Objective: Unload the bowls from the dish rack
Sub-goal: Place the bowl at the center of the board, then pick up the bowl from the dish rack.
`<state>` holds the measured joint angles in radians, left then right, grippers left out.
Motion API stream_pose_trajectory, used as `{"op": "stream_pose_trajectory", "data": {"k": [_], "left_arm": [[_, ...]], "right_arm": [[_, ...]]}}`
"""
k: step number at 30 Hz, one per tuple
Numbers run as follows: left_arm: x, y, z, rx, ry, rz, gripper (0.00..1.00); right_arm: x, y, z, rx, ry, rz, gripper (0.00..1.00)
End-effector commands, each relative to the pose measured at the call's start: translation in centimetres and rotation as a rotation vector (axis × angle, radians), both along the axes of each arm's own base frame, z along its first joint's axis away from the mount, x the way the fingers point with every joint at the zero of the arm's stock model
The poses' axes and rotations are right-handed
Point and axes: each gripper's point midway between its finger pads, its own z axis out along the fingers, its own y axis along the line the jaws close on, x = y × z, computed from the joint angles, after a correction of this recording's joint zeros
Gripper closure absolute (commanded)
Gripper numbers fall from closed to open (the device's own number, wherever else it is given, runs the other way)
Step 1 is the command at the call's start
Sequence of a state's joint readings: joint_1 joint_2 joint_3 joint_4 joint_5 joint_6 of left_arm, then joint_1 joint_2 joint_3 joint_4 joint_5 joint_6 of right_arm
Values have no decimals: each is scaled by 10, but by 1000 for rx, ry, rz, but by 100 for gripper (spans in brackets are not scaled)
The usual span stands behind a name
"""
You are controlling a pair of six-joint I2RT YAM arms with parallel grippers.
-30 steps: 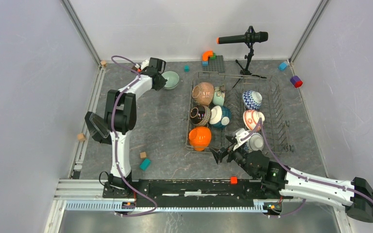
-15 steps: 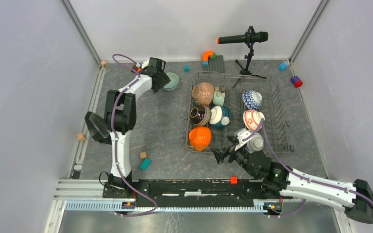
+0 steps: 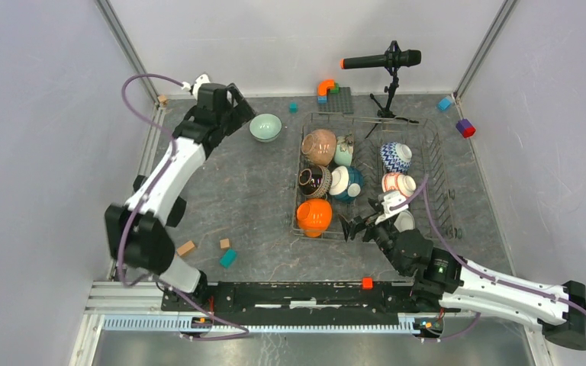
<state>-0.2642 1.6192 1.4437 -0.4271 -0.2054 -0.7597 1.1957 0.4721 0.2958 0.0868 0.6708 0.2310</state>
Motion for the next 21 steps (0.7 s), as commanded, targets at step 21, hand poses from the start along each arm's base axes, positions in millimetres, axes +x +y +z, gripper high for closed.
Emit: {"op": "stream_pose_trajectory", "data": {"k": [21], "left_arm": [[-189,-55,24,252,-209,-507,0]], "right_arm": [[102,-66,27,91,136,-359,5]]}}
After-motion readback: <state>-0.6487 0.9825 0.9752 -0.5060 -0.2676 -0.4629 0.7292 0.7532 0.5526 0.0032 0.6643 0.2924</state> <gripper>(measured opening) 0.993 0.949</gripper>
